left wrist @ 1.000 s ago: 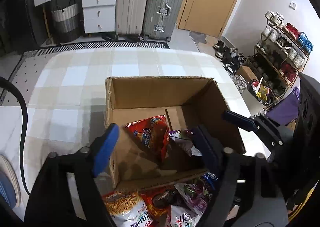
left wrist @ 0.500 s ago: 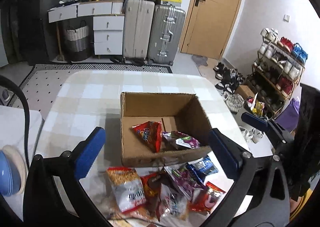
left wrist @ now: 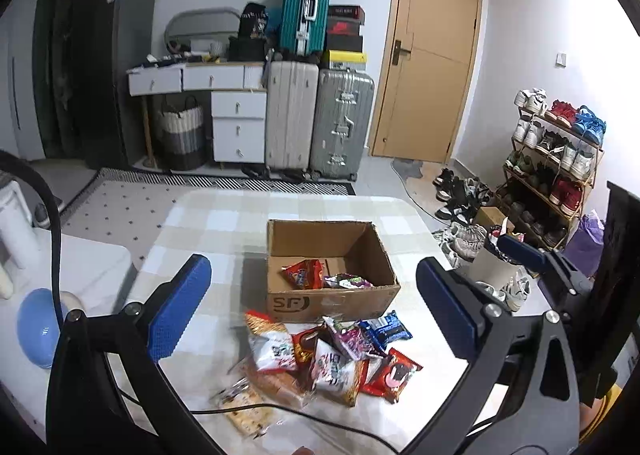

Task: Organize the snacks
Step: 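Withdraw both tools from the box back over the snack pile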

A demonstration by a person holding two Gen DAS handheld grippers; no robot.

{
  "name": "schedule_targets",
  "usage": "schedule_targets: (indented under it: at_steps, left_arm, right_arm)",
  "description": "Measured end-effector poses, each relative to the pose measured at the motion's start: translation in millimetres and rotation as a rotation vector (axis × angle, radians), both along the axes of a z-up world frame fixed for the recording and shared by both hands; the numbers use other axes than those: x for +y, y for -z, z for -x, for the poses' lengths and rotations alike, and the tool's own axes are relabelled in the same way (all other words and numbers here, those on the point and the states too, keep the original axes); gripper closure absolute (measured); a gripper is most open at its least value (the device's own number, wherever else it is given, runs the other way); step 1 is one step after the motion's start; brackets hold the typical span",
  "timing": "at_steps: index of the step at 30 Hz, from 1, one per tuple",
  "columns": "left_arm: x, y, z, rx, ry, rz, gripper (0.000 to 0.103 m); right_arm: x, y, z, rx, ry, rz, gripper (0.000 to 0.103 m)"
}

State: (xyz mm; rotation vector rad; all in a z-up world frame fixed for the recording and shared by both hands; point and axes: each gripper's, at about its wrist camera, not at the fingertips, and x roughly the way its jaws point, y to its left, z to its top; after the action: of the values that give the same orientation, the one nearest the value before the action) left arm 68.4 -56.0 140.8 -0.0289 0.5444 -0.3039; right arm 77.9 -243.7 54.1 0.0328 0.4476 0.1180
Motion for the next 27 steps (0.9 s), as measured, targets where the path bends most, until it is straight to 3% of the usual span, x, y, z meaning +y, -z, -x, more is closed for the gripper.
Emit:
schedule_targets:
  at_steps: [6, 14, 17, 27]
  left_arm:
    - [25, -16, 64, -0.043, -0.017, 0.011, 0.001]
    - [61, -1, 124, -0.084, -0.055, -0.012, 0.001]
    - [71, 18, 134, -0.064, -0.072, -0.017, 0.001]
    - [82, 119, 93, 0.002, -0.123, -0.034, 0.001]
  right_arm:
    - [13, -15, 51, -0.076, -0.006, 0.004, 0.001]
    - [27, 4, 109, -0.143, -0.027, 0.021, 0.001]
    - [29, 20, 122, -0.150, -0.024, 0.019, 0.001]
    - [20, 96, 116, -0.070, 0.017, -0.004, 0.001]
